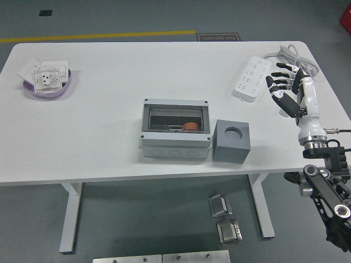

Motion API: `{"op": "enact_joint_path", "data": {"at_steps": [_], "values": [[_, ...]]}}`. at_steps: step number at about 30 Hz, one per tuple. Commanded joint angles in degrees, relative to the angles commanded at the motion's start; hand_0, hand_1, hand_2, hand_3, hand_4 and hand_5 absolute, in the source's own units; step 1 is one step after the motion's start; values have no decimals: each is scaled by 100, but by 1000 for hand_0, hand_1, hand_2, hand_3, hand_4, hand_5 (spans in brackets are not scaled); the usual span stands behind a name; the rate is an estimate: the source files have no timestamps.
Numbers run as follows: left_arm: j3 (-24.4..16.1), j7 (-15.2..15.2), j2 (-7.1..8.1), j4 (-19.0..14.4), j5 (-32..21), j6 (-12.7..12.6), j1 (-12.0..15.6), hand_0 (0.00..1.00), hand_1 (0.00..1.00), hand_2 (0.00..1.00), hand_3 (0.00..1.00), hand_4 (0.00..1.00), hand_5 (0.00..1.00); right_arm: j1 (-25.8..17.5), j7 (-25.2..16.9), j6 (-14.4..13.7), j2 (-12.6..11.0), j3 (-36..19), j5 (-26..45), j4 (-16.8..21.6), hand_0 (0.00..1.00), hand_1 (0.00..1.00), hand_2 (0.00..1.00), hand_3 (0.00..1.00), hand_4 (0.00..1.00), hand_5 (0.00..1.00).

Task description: Pick up the cylinder from the cube,place it in the box,flap close box

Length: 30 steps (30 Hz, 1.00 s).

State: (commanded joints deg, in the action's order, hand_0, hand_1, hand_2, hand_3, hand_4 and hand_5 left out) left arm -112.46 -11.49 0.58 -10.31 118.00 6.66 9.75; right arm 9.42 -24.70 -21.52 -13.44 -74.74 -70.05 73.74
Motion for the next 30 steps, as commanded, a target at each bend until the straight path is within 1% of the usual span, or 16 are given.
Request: {"op": "enact_joint_path", "data": {"at_steps": [1,2,7,8,11,13,14,19,21,30], "values": [[-68,4,-9,0,63,3,14,622,582,545,591,489,65,-24,-76,20,5,-24,161,-8,592,644,689,745,903,519],[-133,6,-18,0,122,7,29,624,582,544,591,489,61,-47,-139,45,10,-43,316,-15,653,678,711,754,909,529],[-340,17,-51,0,291,14,77,624,582,544,591,489,61,-138,-344,167,27,-98,962,-23,653,678,711,754,909,529],[-361,21,-54,0,304,12,81,627,582,544,590,489,61,-148,-371,184,31,-105,1093,-20,672,683,715,753,932,554],[-388,26,-58,0,325,8,85,627,582,544,590,489,61,-153,-403,218,40,-112,1265,-15,672,683,715,753,932,554],[-372,31,-58,0,310,6,83,627,582,544,590,489,61,-147,-394,233,48,-122,1273,-3,672,683,715,753,932,554],[-357,34,-58,0,293,3,81,628,581,543,589,489,59,-145,-383,235,51,-130,1253,7,705,696,716,754,939,563],[-238,54,-55,0,170,-12,64,628,581,543,589,489,59,-182,-302,244,37,-210,1070,109,705,696,716,754,939,563],[-227,63,-43,0,143,-20,57,628,583,543,590,490,55,-232,-285,242,17,-260,1016,167,723,707,718,752,942,567],[-341,80,48,0,226,-26,-6,629,586,543,589,491,58,-376,-324,204,18,-541,982,257,726,709,720,756,948,575]]}}
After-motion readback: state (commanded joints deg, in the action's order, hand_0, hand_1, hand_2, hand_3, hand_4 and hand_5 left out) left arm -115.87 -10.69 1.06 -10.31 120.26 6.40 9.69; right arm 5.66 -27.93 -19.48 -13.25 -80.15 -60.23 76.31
